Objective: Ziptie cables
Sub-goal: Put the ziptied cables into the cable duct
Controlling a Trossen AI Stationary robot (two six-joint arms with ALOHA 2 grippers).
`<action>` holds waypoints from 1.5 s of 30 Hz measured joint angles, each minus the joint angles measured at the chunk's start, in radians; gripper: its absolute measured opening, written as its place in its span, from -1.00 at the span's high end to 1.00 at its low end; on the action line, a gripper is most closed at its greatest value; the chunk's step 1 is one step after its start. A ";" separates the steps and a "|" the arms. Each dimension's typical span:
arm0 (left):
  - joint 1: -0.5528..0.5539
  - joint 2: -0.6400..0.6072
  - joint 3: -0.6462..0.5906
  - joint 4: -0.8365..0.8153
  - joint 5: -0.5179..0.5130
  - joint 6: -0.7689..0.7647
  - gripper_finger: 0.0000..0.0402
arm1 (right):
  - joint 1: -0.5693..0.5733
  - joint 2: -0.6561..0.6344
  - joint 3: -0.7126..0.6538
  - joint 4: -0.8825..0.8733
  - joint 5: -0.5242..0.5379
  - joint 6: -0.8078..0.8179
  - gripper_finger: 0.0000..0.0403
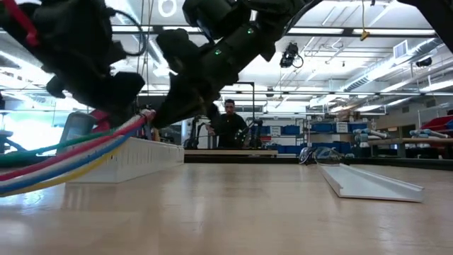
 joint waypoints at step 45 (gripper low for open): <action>-0.081 0.264 0.018 0.789 0.471 0.194 0.97 | 0.234 -0.328 -0.345 -0.732 0.521 0.415 1.00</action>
